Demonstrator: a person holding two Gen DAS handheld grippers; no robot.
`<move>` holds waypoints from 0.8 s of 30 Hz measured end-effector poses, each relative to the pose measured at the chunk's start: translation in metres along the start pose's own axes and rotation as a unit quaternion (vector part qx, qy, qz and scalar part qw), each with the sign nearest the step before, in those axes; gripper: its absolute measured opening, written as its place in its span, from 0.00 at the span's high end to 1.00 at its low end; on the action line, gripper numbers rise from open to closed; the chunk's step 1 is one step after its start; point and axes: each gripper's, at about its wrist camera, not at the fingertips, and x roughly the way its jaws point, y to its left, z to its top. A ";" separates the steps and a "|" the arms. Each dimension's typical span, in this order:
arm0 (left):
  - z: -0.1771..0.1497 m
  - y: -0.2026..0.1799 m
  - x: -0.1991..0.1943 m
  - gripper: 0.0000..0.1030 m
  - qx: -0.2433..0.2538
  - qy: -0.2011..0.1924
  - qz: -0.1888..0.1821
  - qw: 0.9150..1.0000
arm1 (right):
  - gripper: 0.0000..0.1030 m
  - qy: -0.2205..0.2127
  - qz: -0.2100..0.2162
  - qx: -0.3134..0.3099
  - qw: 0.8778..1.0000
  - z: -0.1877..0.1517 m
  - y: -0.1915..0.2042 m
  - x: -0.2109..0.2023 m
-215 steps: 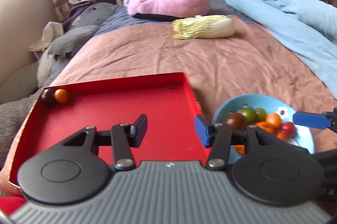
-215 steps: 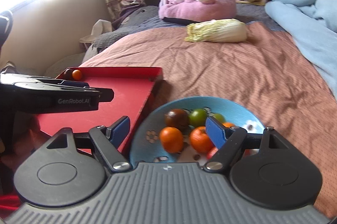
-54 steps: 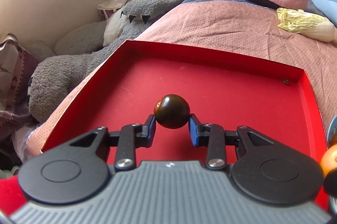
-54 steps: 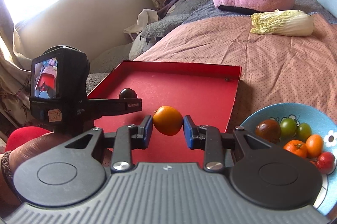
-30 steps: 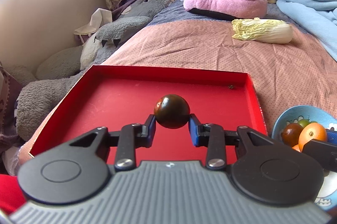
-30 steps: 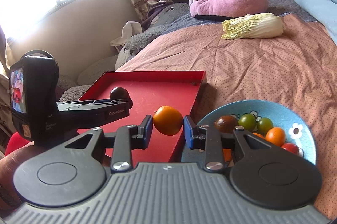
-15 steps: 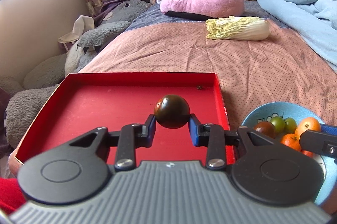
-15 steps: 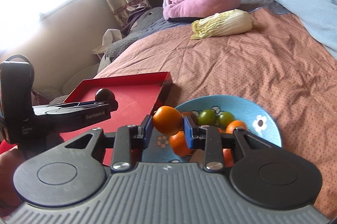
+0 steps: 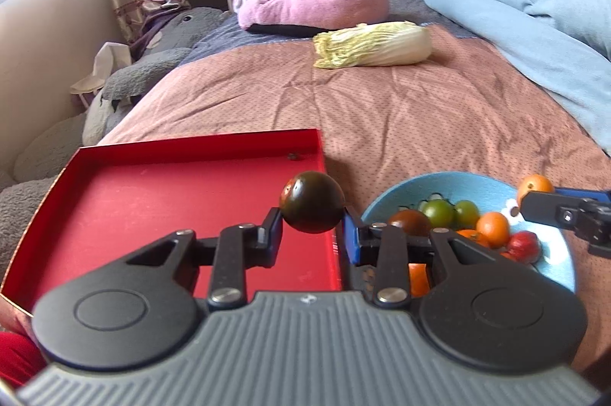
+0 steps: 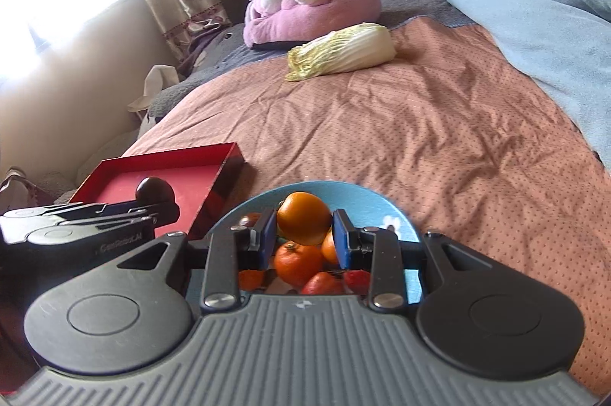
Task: Organize fruits
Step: 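Carry the small tangerine with the right gripper while the left gripper carries the dark plum over the plate, then open the right gripper to drop the tangerine while the left gripper releases the plum onto the plate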
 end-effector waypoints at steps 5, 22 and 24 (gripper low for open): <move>-0.009 -0.020 -0.003 0.64 0.018 0.004 -0.029 0.999 | 0.64 0.007 -0.010 0.008 1.000 -0.002 -0.009 0.008; -0.045 -0.071 -0.013 0.64 0.087 0.022 -0.125 0.988 | 0.64 0.044 -0.003 -0.015 0.999 -0.010 0.003 0.045; -0.045 -0.070 -0.010 0.64 0.088 0.029 -0.128 0.988 | 0.64 0.045 -0.004 -0.017 0.999 -0.010 0.003 0.045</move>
